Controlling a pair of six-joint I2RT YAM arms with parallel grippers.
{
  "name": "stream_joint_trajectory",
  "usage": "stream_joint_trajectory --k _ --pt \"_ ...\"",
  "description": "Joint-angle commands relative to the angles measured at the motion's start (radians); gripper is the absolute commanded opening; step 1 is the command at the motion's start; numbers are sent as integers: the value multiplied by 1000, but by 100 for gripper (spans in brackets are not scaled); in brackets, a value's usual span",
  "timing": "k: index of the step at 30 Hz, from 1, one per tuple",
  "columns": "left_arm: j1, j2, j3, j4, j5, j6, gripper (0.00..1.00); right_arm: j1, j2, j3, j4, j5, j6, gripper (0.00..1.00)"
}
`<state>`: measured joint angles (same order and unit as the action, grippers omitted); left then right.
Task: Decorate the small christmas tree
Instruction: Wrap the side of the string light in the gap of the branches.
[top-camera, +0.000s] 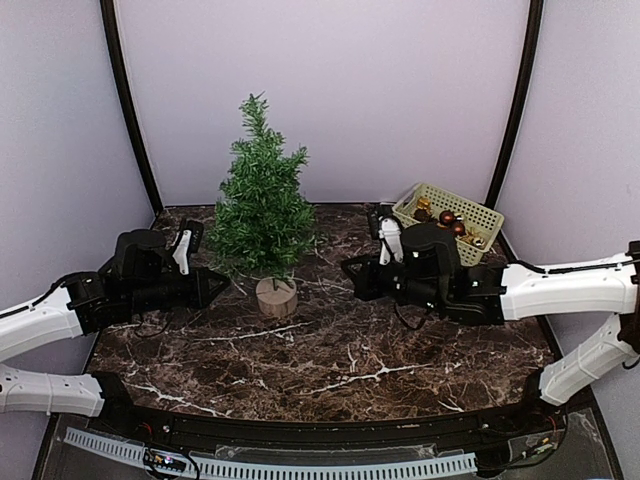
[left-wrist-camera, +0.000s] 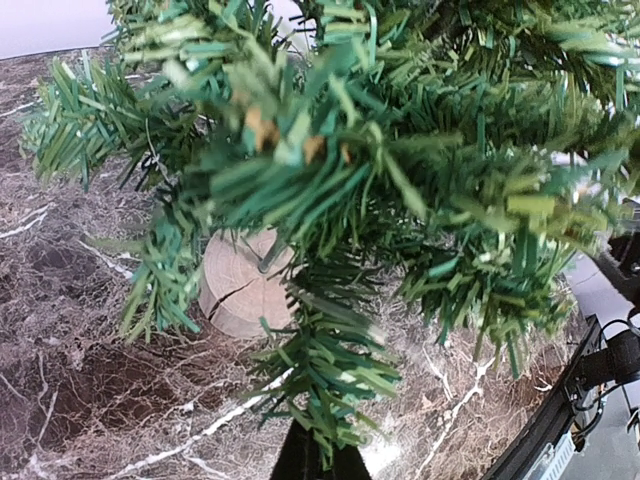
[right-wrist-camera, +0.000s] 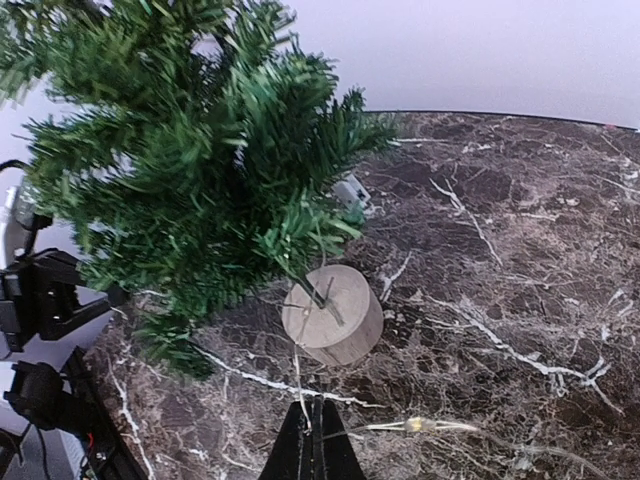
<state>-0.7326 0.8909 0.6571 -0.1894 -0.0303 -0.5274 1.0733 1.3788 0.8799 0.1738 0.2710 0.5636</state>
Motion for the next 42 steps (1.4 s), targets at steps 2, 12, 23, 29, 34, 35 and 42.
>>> stream_joint_trajectory --k 2,12,23,29,34,35,42 --pt "6 -26 -17 -3 -15 -1 0 14 -145 -45 72 -75 22 0" --pt "6 -25 -21 10 -7 -2 0 60 -164 -18 19 -156 17 0" --pt "6 -28 -25 13 -6 -4 0 98 -118 -66 99 -72 95 0" --pt "6 -33 -25 5 -9 -1 0 94 -63 -108 84 57 108 0" --pt "7 -36 -25 3 -11 -2 0 69 -30 -99 91 135 72 0" --pt "7 -36 -25 3 -11 -2 0 59 -28 -96 100 140 64 0" --pt "7 -33 -29 8 -10 -4 0 7 -23 -45 141 181 -22 0"
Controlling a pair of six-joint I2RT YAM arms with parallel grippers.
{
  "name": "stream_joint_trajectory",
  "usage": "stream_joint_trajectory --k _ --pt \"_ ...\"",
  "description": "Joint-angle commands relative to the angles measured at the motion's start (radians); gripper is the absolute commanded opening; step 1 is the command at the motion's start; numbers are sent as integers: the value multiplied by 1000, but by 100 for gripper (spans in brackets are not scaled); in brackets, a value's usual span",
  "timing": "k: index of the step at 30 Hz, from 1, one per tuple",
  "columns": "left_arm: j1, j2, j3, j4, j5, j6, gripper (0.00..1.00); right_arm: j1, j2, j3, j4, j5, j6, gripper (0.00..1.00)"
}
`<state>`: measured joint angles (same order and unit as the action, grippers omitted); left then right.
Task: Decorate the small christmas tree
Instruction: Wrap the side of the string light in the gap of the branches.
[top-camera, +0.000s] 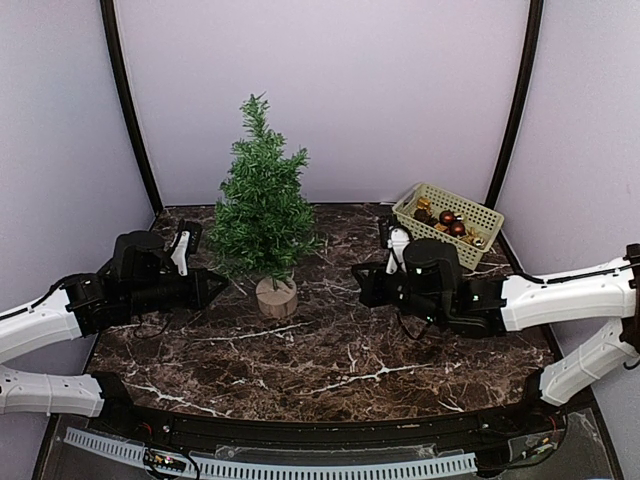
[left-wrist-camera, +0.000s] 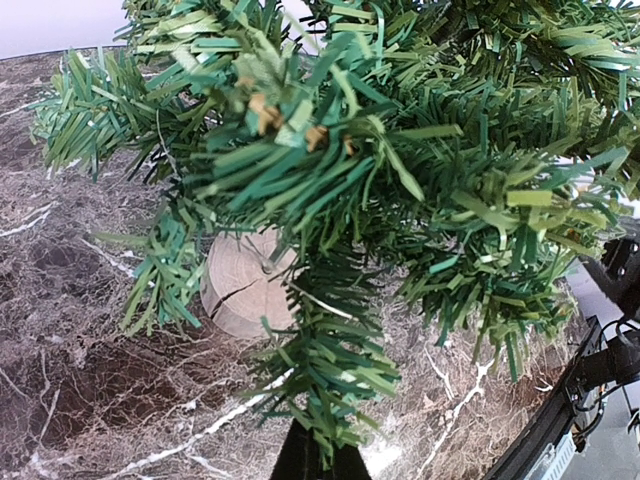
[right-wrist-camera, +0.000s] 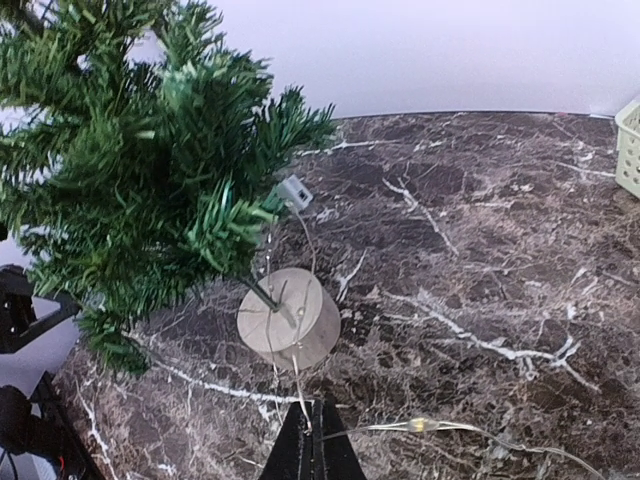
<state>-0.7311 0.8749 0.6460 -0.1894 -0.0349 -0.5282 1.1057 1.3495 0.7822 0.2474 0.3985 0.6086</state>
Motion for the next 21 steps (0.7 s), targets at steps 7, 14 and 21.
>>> stream_joint_trajectory --k 7,14,21 --pt "6 -13 -20 12 -6 -3 0 -32 -17 91 86 63 -141 0" --pt "7 -7 -20 15 -4 -4 0 -33 -26 118 101 51 -191 0" --pt "8 -11 -24 13 -8 -8 0 -34 -47 168 100 30 -239 0"
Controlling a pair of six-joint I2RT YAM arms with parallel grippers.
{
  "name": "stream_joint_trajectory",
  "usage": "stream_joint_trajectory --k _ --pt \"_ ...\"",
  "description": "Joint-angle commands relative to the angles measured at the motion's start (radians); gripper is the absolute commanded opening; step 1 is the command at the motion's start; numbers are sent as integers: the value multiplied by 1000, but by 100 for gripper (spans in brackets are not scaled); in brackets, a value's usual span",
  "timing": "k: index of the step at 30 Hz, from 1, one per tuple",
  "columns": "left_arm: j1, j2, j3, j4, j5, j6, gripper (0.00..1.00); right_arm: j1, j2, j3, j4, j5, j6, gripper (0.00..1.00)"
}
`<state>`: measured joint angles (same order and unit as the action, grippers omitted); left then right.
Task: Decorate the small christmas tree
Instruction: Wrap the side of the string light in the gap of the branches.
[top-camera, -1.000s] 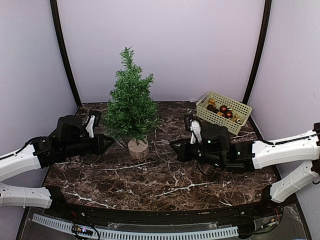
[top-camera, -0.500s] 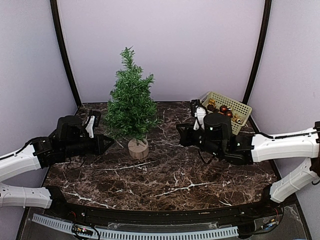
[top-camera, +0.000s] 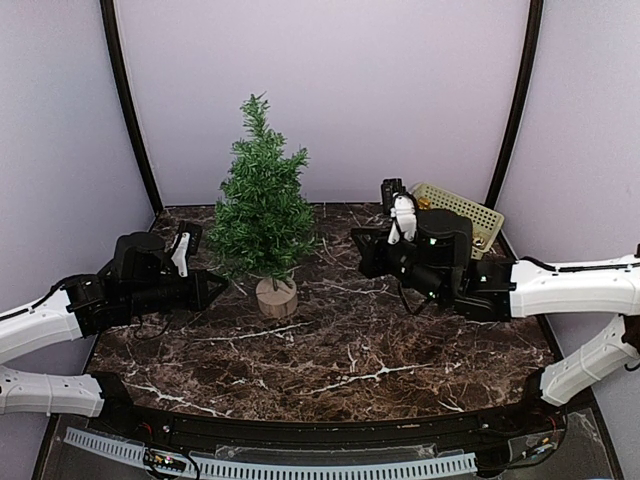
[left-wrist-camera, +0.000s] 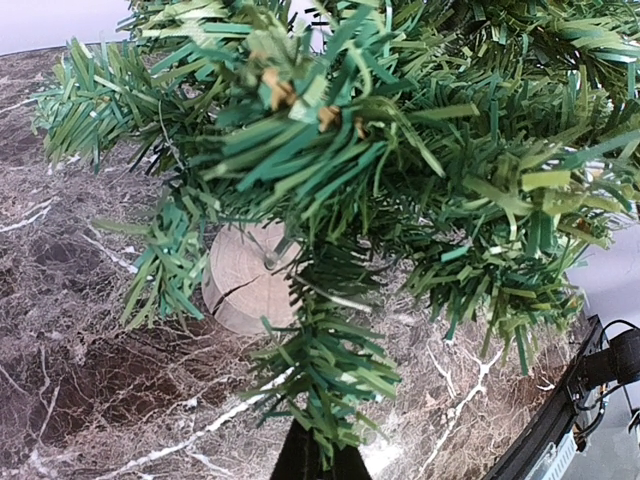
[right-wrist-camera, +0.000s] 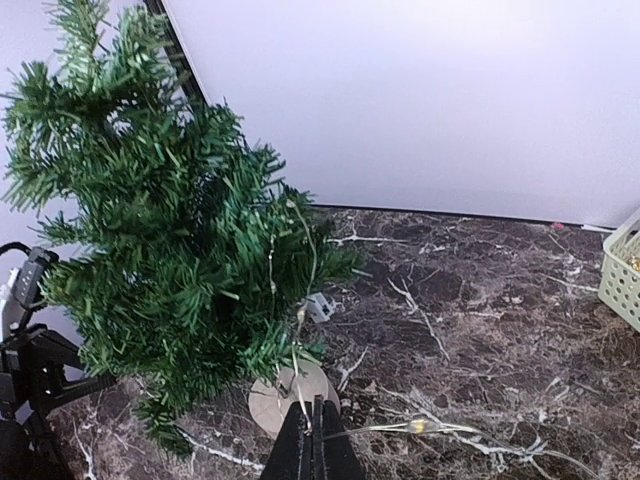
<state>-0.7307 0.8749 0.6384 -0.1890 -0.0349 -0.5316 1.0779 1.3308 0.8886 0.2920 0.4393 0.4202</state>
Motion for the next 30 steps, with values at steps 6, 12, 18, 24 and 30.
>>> stream_joint_trajectory --k 6,12,18,24,30 --pt "7 -11 -19 12 -8 -7 0 -31 35 126 51 -26 -102 0" --pt "8 -16 -22 8 -10 -10 0 -67 98 180 60 -57 -137 0" --pt "9 -20 -28 5 -12 -12 0 -100 150 235 51 -86 -166 0" --pt "8 -23 -31 5 -10 -16 0 -129 190 274 44 -112 -178 0" --pt "10 -21 -34 3 -11 -16 0 -152 242 315 45 -138 -197 0"
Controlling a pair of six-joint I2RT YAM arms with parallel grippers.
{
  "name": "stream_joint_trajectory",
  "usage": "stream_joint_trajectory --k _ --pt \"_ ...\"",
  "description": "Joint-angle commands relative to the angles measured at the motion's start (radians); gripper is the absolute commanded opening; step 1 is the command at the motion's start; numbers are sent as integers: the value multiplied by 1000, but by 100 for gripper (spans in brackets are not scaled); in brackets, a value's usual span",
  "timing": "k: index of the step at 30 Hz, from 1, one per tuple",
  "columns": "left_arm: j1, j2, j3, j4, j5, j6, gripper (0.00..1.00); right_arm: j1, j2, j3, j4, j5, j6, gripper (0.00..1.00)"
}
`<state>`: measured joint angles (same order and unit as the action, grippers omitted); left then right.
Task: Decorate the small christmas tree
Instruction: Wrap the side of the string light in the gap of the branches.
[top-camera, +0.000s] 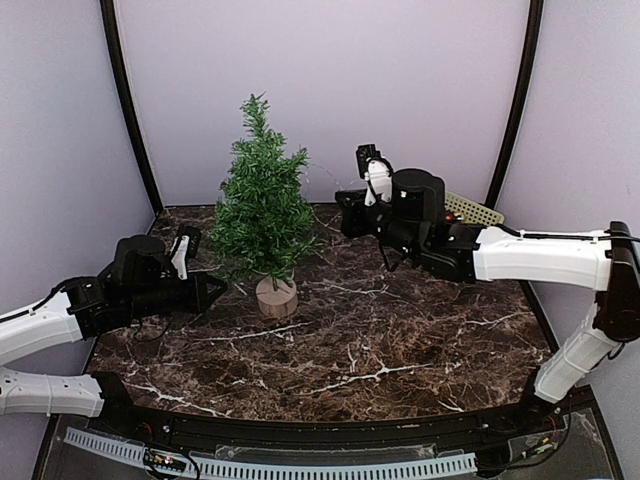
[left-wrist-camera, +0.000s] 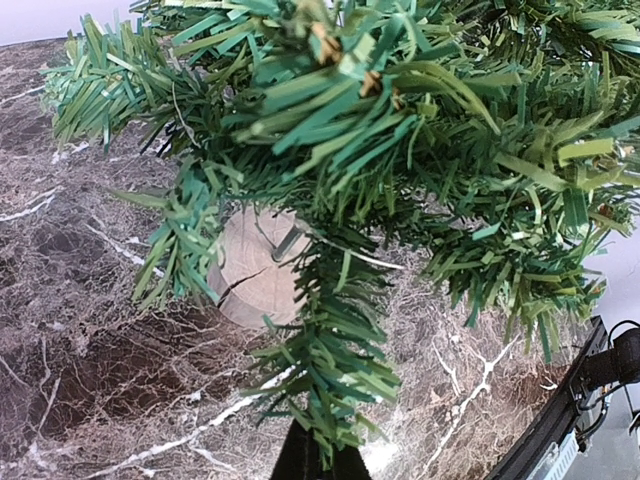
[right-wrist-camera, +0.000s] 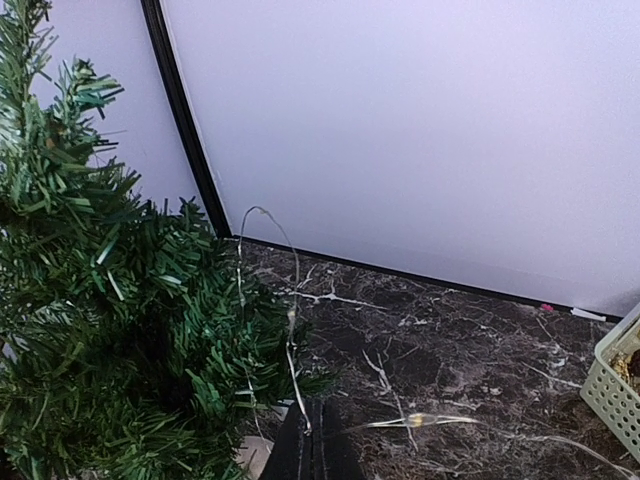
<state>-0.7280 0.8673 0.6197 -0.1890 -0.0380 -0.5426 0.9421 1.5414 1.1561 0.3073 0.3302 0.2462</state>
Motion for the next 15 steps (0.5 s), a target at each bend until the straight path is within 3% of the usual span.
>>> stream_joint_trajectory --k 1,15 --pt "7 -13 -15 2 -8 -5 0 -19 39 54 32 -32 -27 0" --pt "10 -23 -19 -9 -18 -8 0 -95 150 162 18 -132 -7 0"
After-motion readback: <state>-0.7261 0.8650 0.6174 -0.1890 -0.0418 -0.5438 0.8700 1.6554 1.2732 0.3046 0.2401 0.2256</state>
